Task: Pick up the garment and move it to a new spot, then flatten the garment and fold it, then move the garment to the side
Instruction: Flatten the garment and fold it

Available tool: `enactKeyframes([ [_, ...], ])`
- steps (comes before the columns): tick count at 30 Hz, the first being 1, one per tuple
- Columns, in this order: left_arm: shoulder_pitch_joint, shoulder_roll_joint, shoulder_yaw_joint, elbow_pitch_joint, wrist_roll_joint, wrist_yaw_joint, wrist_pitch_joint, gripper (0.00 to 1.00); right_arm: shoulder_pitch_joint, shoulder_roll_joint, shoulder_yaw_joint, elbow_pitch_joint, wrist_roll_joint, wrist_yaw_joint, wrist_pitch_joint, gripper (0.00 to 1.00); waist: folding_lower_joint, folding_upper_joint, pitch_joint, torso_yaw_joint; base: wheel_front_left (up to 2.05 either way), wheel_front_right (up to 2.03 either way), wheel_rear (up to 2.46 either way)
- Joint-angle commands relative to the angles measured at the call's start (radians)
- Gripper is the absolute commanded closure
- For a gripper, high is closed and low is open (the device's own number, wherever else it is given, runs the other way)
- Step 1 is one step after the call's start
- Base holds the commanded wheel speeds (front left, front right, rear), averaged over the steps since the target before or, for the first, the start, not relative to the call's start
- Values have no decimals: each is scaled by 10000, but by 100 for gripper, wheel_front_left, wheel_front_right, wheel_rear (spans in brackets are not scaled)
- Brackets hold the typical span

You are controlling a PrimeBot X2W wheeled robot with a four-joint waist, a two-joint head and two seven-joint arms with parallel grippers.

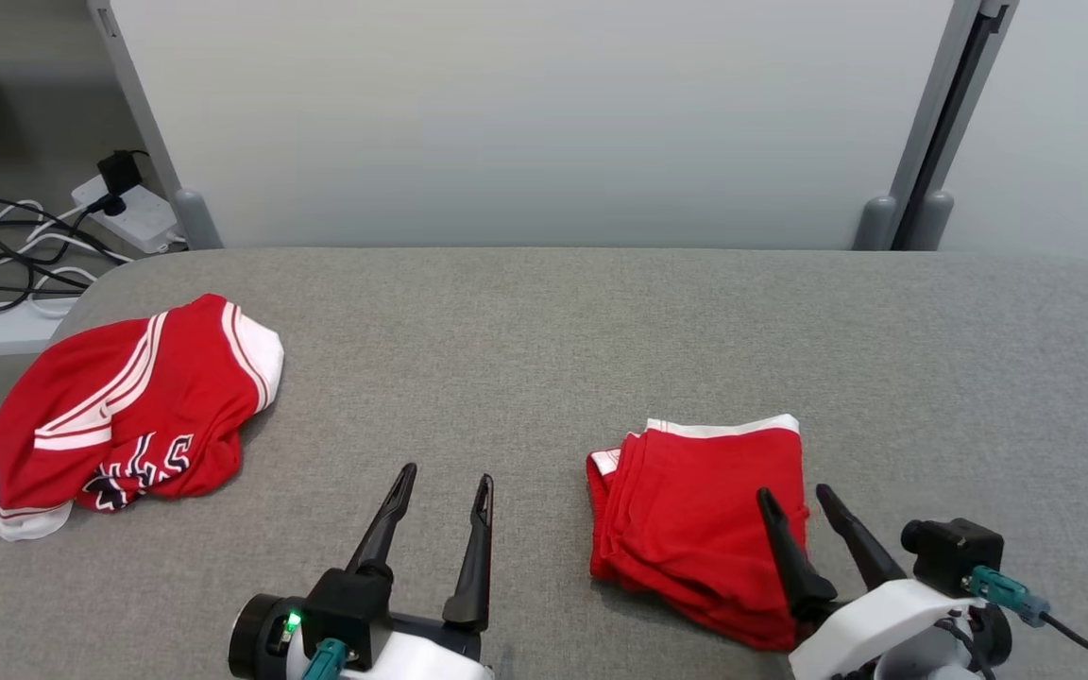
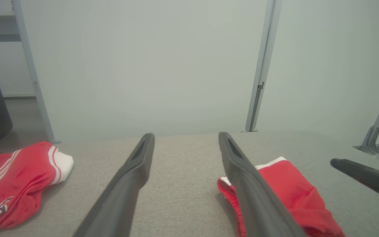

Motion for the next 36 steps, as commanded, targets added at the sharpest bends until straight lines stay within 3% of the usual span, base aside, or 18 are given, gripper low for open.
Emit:
enactKeyframes([
  [1, -85, -13, 427, -296, -131, 97, -103, 0, -378, 35, -6, -212, -405, 0, -248, 0, 0, 0, -36, -144, 0, 0, 0],
  [12, 447, -13, 1344, -304, -1037, 279, -103, 0, 250, -186, -1433, -72, -1782, 0, -893, 0, 0, 0, -162, -532, 0, 0, 0],
  [23, 1157, -13, 2229, -473, -422, -42, -103, 0, 1402, -528, -1375, -1403, -1760, 0, -957, 0, 0, 0, -329, -495, 0, 0, 0],
  [30, 1538, -13, 2550, -608, 94, -392, -103, 0, 1928, -528, -1594, -1800, -1600, 0, -958, 0, 0, 0, -486, -433, 0, 0, 0],
  [36, 1729, -13, 2646, -483, 164, -425, -103, 0, 2099, -534, -1472, -1893, -1811, 0, -959, 0, 0, 0, -613, -392, 0, 0, 0],
])
